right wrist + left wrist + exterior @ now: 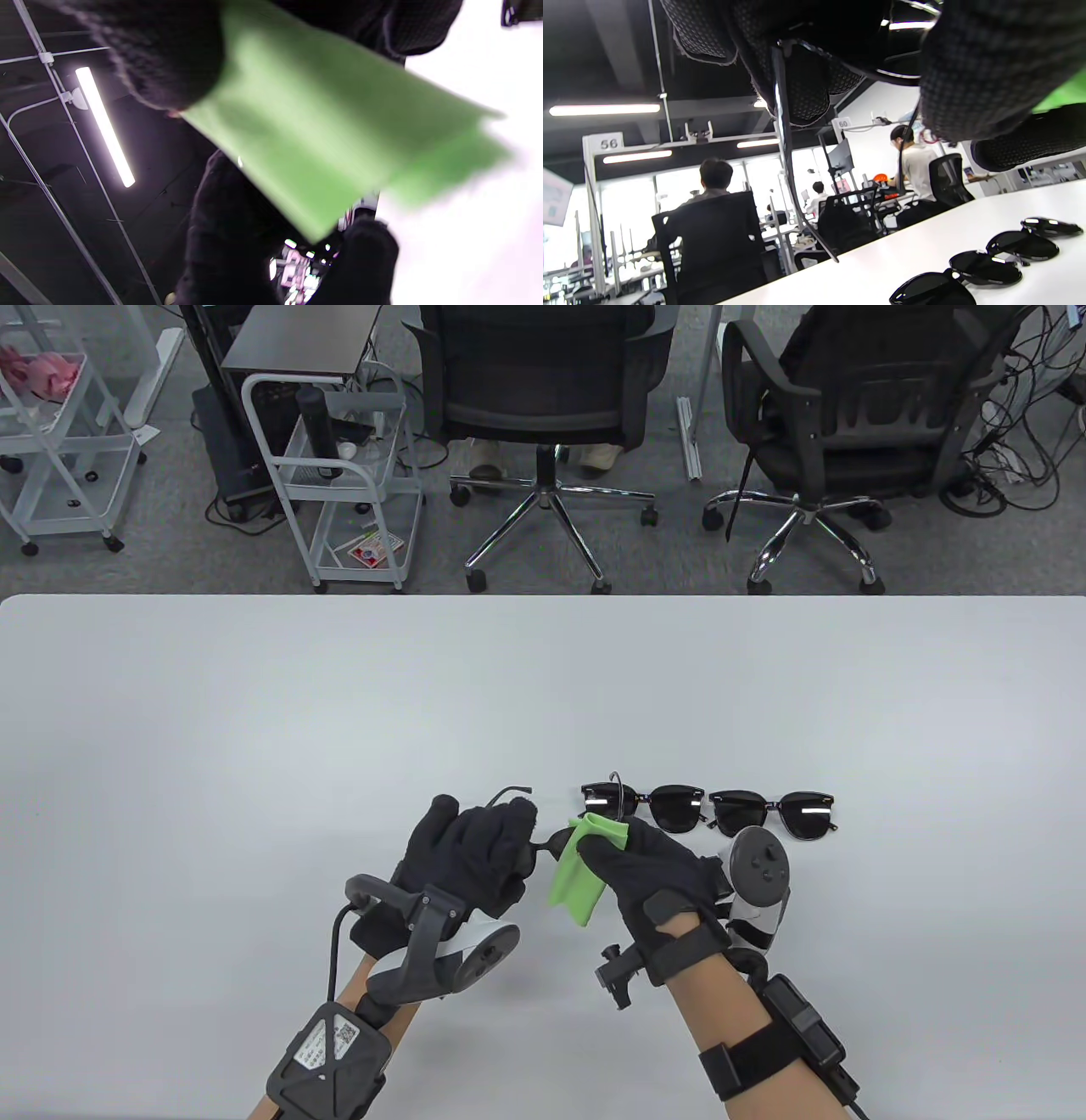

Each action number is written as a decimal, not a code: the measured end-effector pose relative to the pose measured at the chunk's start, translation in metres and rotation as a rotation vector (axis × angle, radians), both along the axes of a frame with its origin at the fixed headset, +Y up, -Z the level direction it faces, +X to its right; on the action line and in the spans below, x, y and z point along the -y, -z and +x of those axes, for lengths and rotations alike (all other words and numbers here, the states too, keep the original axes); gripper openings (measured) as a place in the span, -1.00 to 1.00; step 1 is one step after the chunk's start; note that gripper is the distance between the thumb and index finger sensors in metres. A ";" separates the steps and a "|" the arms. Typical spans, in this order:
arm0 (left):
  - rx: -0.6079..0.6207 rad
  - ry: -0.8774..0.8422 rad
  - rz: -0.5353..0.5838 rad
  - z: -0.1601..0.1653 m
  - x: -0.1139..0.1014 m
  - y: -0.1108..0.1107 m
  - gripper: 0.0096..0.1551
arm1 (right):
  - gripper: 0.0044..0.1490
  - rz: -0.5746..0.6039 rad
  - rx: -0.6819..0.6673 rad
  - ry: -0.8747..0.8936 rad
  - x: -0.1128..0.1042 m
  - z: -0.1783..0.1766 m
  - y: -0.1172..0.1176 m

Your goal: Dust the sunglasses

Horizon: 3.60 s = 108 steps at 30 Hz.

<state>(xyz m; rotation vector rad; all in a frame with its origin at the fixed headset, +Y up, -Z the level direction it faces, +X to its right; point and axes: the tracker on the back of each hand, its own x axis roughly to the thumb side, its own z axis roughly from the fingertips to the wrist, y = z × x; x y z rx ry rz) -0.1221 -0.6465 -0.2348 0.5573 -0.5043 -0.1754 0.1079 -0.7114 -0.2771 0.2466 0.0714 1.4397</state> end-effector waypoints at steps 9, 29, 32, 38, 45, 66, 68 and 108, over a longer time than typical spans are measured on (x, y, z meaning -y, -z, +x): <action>0.051 -0.013 0.007 0.007 -0.002 -0.006 0.15 | -0.48 0.079 0.239 -0.111 -0.009 0.004 -0.006; 0.025 0.002 -0.018 0.002 0.001 -0.003 0.17 | -0.49 0.050 0.162 -0.138 -0.010 0.008 -0.004; 0.027 0.045 -0.001 0.004 0.002 -0.005 0.18 | -0.49 0.040 0.161 -0.134 -0.008 0.010 -0.004; 0.039 0.089 0.019 0.006 0.004 -0.006 0.18 | -0.44 -0.024 -0.039 -0.017 0.002 0.000 0.003; 0.065 0.066 0.002 0.006 0.004 -0.005 0.22 | -0.50 0.035 0.118 -0.069 -0.005 0.008 0.001; 0.055 0.031 0.017 -0.003 -0.002 -0.004 0.22 | -0.45 0.089 -0.012 -0.037 -0.007 0.007 0.003; 0.051 -0.029 -0.009 -0.010 -0.004 -0.001 0.22 | -0.38 0.079 -0.143 0.034 -0.004 0.003 0.005; 0.040 -0.123 -0.059 0.016 -0.010 -0.008 0.21 | -0.50 0.082 0.089 -0.266 -0.006 -0.030 -0.009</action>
